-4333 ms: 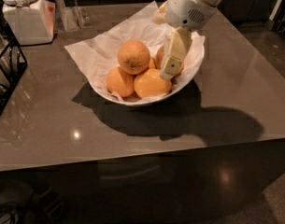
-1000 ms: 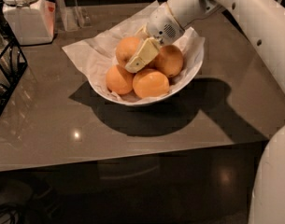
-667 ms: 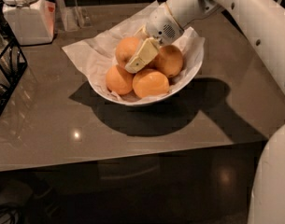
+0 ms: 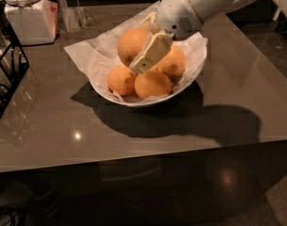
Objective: Pick orange from white bowl
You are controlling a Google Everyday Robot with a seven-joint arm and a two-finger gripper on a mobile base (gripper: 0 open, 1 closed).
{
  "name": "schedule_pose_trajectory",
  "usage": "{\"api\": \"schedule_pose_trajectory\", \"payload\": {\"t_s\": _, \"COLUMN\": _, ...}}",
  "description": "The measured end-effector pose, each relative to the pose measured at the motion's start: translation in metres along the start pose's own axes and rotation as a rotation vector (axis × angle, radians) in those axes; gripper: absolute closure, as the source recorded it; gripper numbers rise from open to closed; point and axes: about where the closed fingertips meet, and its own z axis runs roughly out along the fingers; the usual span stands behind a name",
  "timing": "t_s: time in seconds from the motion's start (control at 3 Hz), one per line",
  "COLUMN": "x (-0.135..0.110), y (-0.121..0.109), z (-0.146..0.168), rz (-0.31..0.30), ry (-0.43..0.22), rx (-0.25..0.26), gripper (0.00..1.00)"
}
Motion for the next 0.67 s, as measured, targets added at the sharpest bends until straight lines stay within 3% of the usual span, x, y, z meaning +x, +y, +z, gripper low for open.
{"api": "schedule_pose_trajectory", "payload": {"t_s": 0.33, "x": -0.0081, "y": 0.0198, "z": -0.0092, "rz": -0.020, "ry": -0.020, "rx": 0.038, "gripper": 1.00}}
{"api": "schedule_pose_trajectory", "payload": {"t_s": 0.67, "x": -0.0081, "y": 0.0199, "z": -0.0091, "rz": -0.020, "ry": -0.020, "rx": 0.038, "gripper": 1.00}}
